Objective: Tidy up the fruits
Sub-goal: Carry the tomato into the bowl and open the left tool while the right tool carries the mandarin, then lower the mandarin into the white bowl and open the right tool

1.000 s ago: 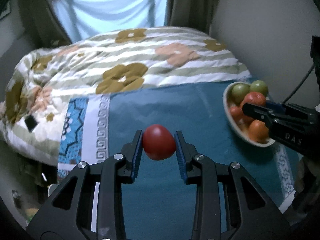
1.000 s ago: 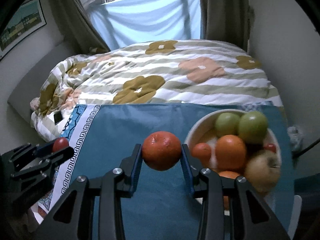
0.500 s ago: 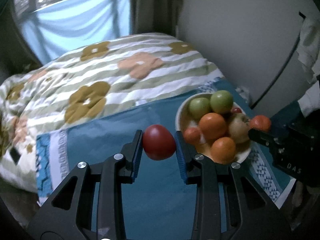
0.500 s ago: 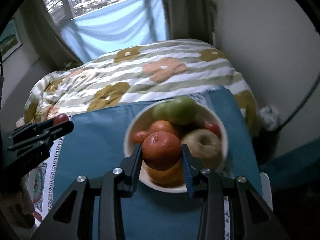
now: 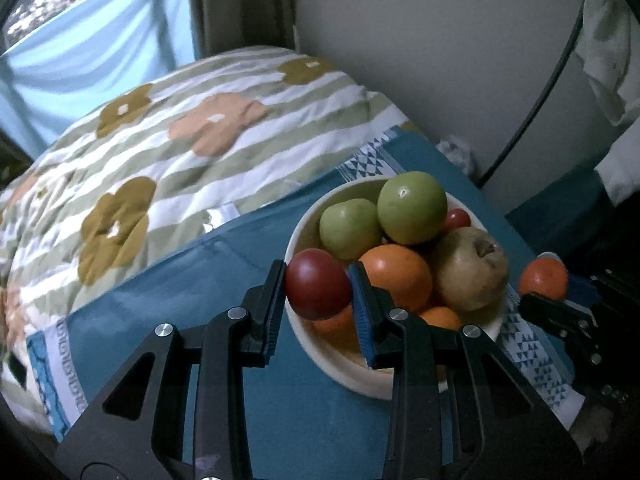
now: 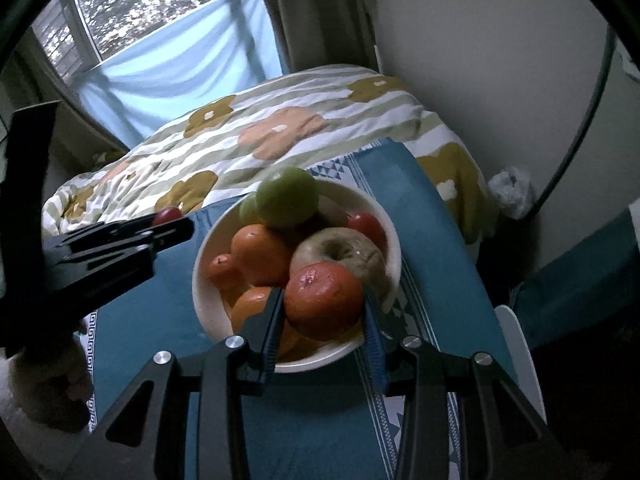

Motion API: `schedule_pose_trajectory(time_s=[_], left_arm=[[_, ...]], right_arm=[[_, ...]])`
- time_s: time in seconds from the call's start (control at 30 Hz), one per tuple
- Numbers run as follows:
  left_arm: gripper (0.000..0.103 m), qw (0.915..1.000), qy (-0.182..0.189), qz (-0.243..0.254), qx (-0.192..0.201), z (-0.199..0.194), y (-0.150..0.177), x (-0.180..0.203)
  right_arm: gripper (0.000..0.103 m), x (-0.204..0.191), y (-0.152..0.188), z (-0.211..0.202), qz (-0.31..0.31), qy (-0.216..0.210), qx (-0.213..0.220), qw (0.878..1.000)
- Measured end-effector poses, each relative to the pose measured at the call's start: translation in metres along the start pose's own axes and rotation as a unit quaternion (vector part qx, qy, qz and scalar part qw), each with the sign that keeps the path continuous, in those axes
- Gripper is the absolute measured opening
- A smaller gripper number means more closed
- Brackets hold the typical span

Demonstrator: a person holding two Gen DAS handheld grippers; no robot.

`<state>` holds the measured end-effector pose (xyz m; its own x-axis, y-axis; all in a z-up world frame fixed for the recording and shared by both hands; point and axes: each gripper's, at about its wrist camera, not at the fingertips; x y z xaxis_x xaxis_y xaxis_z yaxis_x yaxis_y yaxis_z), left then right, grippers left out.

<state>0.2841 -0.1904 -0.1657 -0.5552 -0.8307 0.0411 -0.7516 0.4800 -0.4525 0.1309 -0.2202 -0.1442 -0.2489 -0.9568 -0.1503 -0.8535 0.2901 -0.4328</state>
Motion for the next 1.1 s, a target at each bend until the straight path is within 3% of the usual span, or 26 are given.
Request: schedule_pose_trajectory(time_s=[0.23, 0.3, 0.33, 0.37, 0.73, 1.1], left_arm=[[0.039, 0.9996, 0.011, 0.019, -0.015, 0.021, -0.016, -0.002], [0.066, 0.9996, 0.014, 0.022, -0.014, 0.021, -0.017, -0.003], [0.099, 0.9997, 0.011, 0.02, -0.008, 0.018, -0.017, -0.004], [0.103, 0.9998, 0.011, 0.018, 0.004, 0.014, -0.017, -0.006], [0.103, 0.9998, -0.001, -0.016, 0.016, -0.014, -0.001, -0.034], [0.103, 0.9956, -0.036, -0.085, 0.014, -0.044, 0.047, -0.079]], right_arm=[[0.035, 0.006, 0.003, 0.005, 0.026, 0.001, -0.002, 1.0], [0.035, 0.007, 0.003, 0.005, 0.03, 0.001, -0.002, 1.0], [0.035, 0.006, 0.002, 0.006, 0.031, 0.002, -0.002, 1.0], [0.035, 0.006, 0.002, 0.006, 0.032, 0.002, -0.001, 0.999], [0.035, -0.011, -0.005, 0.006, 0.009, -0.007, 0.007, 1.0], [0.035, -0.059, -0.01, 0.026, -0.083, -0.035, -0.001, 0.996]])
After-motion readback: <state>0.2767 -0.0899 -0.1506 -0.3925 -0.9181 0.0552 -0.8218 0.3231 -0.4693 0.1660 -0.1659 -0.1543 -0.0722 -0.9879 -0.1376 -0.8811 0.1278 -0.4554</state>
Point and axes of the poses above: each gripper's, at about its wrist camera, not at the fingertips, and z roughly the way its jaws point, x to its right, y to its underside, and after that the axes turned 10 degrees about -x, right-handed
